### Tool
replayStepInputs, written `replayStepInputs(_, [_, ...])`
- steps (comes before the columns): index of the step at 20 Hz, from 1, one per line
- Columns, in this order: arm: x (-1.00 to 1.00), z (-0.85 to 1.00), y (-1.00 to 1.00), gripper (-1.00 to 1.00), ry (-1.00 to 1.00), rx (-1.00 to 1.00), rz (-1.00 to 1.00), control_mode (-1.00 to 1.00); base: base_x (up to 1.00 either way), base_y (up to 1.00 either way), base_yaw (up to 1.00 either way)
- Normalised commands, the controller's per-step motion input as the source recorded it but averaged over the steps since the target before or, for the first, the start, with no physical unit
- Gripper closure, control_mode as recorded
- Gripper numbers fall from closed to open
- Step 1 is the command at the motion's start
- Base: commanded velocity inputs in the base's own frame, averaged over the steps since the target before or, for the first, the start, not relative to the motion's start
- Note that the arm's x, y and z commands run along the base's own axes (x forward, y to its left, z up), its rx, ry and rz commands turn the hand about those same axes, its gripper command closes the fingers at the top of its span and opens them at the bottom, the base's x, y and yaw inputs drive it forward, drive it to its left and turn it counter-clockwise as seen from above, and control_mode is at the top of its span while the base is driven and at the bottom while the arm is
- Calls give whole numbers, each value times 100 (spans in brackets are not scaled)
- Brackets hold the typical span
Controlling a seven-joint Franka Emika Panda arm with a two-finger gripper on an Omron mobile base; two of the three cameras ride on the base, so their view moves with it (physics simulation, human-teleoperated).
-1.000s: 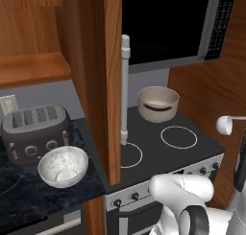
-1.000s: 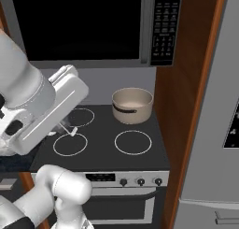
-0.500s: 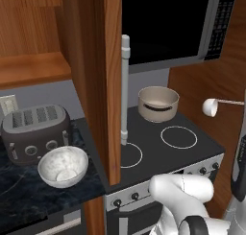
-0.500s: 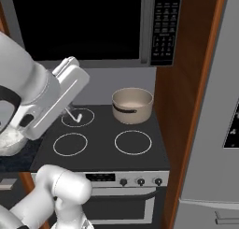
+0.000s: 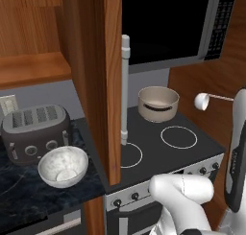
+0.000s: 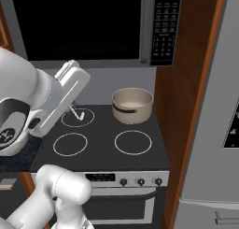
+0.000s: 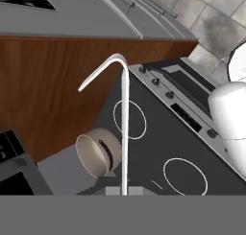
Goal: Open the cabinet and move the ladle to the pot. Then close the cabinet.
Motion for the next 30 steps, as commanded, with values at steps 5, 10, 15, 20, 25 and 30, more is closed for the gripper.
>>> replayStepInputs(5, [41, 0, 0, 100, 0, 0, 0, -100, 0, 0, 0])
replayStepInputs(10, [11, -9, -1, 100, -6, 0, 0, -100, 0, 0, 0])
replayStepInputs(15, [0, -20, -9, 100, -12, 0, 0, -100, 0, 0, 0])
replayStepInputs(20, [1, -22, -8, 100, -7, 0, 0, -100, 0, 0, 0])
replayStepInputs(25, [7, -20, -11, 100, 0, 0, 0, -100, 0, 0, 0])
replayStepInputs(30, [13, -16, -11, 100, 0, 0, 0, -100, 0, 0, 0])
